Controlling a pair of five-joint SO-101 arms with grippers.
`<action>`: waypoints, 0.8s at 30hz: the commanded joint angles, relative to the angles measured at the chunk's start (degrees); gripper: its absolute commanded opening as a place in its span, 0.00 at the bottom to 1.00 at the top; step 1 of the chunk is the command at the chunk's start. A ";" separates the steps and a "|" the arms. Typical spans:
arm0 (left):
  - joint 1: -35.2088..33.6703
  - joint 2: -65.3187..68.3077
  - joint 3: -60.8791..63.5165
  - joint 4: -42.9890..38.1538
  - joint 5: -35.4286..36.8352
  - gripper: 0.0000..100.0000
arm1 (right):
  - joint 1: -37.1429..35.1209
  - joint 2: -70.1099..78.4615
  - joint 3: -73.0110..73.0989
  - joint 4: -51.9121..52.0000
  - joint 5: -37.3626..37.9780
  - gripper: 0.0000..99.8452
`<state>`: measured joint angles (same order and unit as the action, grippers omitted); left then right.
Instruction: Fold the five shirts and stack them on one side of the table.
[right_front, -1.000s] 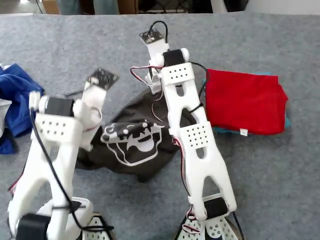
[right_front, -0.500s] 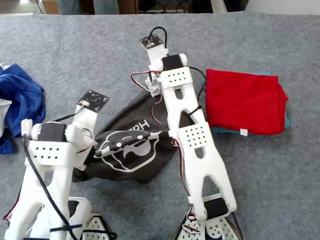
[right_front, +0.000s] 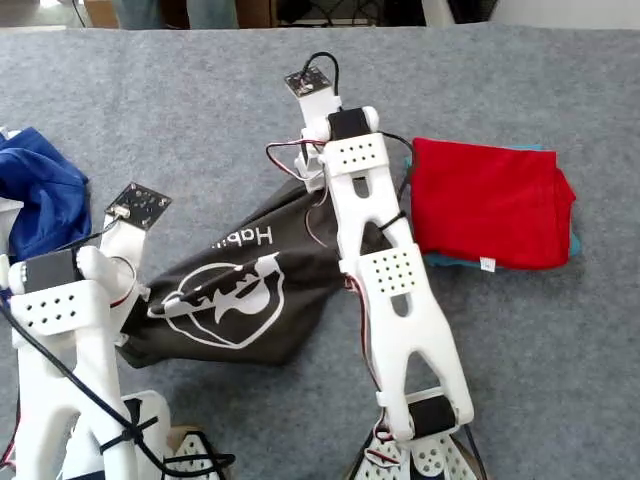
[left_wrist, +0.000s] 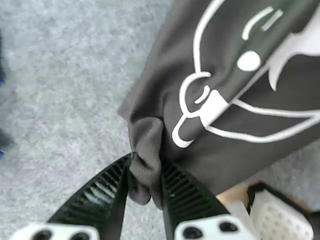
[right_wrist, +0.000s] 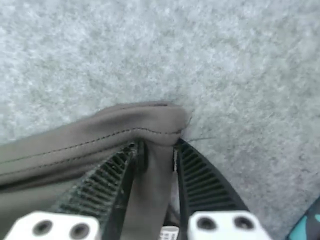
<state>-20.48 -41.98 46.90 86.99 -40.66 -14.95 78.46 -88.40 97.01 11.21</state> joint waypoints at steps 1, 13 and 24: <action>-1.27 -1.23 -3.56 2.46 -4.31 0.03 | 0.09 -2.59 -1.54 3.69 0.00 0.10; -1.36 -1.23 0.13 12.04 -25.41 0.03 | 3.34 -18.59 28.35 4.22 1.58 0.37; -3.74 -1.14 -0.48 11.96 -34.64 0.03 | 3.34 -36.97 41.45 0.88 4.84 0.37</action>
<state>-23.74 -42.07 47.16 98.33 -73.98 -12.31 46.64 -47.16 99.74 15.43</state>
